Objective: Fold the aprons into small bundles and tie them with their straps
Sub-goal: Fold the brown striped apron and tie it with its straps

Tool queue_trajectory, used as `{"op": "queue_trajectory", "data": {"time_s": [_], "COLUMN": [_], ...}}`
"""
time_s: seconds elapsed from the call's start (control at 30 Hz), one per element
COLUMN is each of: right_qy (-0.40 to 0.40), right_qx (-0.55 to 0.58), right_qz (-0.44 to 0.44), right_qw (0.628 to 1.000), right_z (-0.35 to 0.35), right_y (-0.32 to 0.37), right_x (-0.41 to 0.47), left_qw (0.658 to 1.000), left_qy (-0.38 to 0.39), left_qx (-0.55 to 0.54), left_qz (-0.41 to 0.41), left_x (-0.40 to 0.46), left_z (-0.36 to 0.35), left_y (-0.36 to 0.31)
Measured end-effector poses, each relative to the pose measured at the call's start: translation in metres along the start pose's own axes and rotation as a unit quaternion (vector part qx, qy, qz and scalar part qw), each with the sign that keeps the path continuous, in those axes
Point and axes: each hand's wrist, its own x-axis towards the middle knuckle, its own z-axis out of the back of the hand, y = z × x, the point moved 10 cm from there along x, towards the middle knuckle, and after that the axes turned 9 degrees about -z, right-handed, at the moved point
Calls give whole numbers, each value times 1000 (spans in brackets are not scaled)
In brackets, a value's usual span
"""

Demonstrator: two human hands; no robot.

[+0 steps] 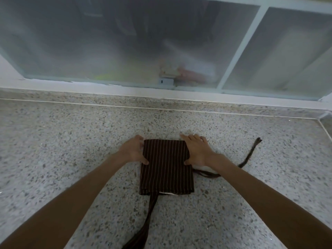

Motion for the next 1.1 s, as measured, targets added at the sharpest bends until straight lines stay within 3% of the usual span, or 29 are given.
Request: {"op": "queue_trajectory", "data": {"time_s": [0.17,0.33,0.47,0.57,0.63,0.7,0.83,0.93,1.1], "right_qy": [-28,-92,-301,-338,-311,-279,-228,-244,-290], "right_qx": [5,153,116,10,-24,-36,-5,53,7], "right_qz": [11,72,149,206,213,185,104,17,-38], "right_qw": [1000,981,935,918,926,942,968,968,956], "right_z": [6,19,32,-8,-37,-59,-78,-61,-32], "right_y": [3,8,13,35,39,35,36,40,38], "right_x": [6,-19,-82,-121,-129,-134,-160,-166,-144], "left_qw": [997,975,908,826,773,743,758,773,723], "left_qy": [-32,-96,-204,-158,-120,-87,-12,17,90], "left_qx": [-65,-48,90,229,296,329,361,358,375], "left_qz": [-8,-192,-355,-490,-548,-576,-544,-524,-573], "left_x": [3,-22,-71,-91,-96,-96,-89,-101,-160], "left_z": [-3,0,11,-20,-40,-50,-56,-55,-87], "left_y": [8,-29,-59,-64,-58,-46,-17,-20,-39]}}
